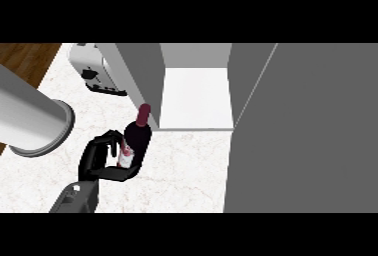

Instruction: Pick up the wine, place it into the cabinet and close the cabinet

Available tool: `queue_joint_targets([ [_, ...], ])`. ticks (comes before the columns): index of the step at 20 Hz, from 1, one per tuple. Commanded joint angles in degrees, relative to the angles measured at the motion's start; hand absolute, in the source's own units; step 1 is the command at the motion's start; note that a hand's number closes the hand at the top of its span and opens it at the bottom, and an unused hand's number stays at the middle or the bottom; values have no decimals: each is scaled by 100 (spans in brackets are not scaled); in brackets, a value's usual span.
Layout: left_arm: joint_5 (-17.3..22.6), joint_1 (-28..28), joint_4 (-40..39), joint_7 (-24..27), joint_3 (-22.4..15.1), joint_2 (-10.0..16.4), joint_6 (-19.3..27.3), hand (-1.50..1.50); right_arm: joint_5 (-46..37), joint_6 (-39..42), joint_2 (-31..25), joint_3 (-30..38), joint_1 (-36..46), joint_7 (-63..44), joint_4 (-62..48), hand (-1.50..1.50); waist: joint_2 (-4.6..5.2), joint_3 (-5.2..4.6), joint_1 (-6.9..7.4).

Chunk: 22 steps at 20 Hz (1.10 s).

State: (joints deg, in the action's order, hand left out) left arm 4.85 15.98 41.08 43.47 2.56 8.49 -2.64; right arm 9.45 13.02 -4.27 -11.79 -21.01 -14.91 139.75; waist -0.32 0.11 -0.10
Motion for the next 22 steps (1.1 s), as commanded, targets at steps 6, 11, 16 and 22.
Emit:
queue_joint_targets([
  [6, -281, -143, 1841, -1678, -520, -429, 828, 150, 454, 254, -45, 121, -631, 245, 462, -150, 7, -5, -24],
  [11, -455, 179, 2253, -2696, -747, -531, 1009, 150, 589, -39, -21, 153, -224, -502, 830, -150, 16, -10, -12],
  [16, -1117, 494, 1968, -2749, -1252, -835, 1723, 150, 552, 150, -34, 252, -170, -89, 468, -150, 26, -9, -62],
  [22, -1059, 877, 1917, -3249, -1575, -831, 2230, 150, 665, 338, -72, 247, -533, 75, 622, -150, 23, -10, -189],
])
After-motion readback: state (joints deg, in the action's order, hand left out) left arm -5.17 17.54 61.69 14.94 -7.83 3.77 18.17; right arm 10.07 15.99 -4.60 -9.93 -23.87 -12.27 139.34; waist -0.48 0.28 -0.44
